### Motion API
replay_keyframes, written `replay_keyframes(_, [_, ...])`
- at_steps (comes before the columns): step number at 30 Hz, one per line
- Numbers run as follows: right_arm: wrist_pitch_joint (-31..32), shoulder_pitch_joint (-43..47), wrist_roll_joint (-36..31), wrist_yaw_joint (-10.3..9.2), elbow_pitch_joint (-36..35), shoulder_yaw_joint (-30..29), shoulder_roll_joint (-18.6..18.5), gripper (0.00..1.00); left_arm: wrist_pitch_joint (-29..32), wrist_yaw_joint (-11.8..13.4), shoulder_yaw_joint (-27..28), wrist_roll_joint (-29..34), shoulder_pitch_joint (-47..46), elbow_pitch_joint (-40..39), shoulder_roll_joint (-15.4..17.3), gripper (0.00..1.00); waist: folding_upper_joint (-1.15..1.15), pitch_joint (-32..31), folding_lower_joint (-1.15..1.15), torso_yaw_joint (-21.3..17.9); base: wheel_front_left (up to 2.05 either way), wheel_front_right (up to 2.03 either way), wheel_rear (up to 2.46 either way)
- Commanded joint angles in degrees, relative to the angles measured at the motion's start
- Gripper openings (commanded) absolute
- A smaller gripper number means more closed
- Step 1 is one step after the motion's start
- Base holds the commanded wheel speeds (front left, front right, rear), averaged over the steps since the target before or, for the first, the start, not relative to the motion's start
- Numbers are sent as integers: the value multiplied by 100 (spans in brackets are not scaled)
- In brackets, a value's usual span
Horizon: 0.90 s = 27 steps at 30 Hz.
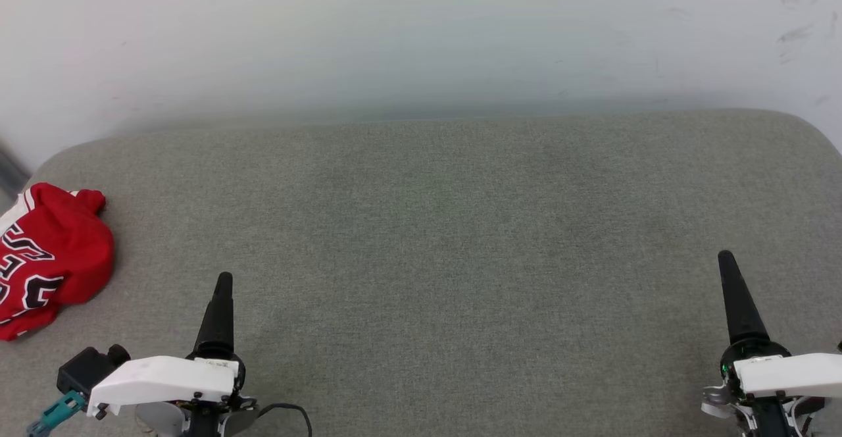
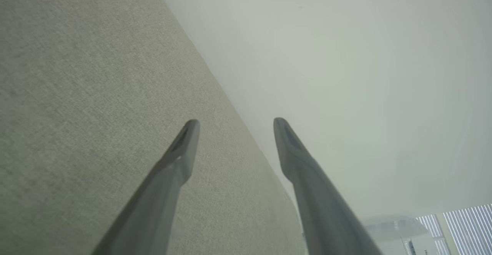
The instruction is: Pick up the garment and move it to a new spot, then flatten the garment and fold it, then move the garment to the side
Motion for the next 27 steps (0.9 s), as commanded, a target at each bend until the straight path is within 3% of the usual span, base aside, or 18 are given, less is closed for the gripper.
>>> replay_keyframes(1, [-54, -44, -263, 0, -185, 30, -14, 100, -62, 44, -51, 254, 6, -149, 15, 100, 0, -1, 0, 2, 0, 0, 0])
replay_keyframes(18, [-401, 218, -2202, 0, -469, 344, -14, 100, -408, 509, -412, 2112, 234, -317, 17, 100, 0, -14, 0, 9, 0, 0, 0])
replay_keyframes(27, [-560, 305, -2906, 0, -557, 393, -14, 100, -568, 561, -546, 2821, 308, -412, 19, 100, 0, -15, 0, 6, 0, 0, 0])
